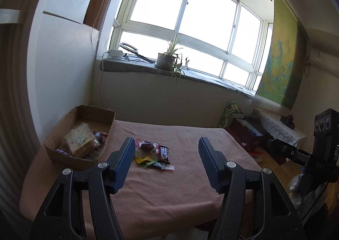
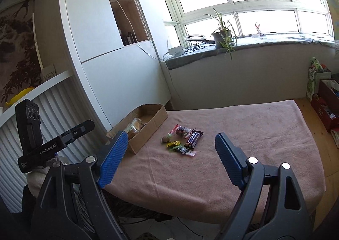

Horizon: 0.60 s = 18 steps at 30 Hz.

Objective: Organize snacks
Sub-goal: 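Move both tools back to the snacks on the blanket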

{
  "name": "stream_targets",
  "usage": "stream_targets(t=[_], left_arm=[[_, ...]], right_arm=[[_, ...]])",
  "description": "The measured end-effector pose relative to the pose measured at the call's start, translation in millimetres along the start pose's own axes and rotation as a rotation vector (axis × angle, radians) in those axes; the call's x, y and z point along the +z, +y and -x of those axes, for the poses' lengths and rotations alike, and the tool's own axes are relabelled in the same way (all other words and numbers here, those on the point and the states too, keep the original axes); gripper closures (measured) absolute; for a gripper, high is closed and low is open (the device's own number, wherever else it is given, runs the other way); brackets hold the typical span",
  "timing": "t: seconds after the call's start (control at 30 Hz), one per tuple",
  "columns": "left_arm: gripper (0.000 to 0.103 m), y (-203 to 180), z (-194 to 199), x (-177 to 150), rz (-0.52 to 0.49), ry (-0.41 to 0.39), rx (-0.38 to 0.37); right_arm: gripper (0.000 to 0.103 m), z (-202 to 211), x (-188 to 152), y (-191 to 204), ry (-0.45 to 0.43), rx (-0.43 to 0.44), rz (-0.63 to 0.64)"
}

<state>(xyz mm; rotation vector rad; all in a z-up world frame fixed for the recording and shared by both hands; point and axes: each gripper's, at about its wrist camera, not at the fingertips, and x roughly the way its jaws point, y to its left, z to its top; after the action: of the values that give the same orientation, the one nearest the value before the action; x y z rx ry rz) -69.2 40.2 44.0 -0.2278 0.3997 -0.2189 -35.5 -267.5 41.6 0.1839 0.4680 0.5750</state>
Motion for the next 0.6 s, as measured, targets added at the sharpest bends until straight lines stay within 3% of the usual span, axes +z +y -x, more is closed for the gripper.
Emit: stream_targets(t=[0.23, 0.47, 0.53, 0.6], left_arm=[[0.041, 17, -10, -9, 0.026, 0.025, 0.014], [0.042, 32, -61, -31, 0.072, 0.125, 0.020], [0.053, 30, -81, -37, 0.066, 0.163, 0.021], [0.057, 29, -102, -41, 0.068, 0.198, 0.009]], right_arm=[[0.016, -11, 3, 12, 0.021, -0.009, 0.033], [0.016, -71, -1, 5, 0.128, -0.032, 0.059], [0.016, -91, -3, -7, 0.166, -0.025, 0.042], [0.019, -111, -5, -18, 0.198, -0.038, 0.036]])
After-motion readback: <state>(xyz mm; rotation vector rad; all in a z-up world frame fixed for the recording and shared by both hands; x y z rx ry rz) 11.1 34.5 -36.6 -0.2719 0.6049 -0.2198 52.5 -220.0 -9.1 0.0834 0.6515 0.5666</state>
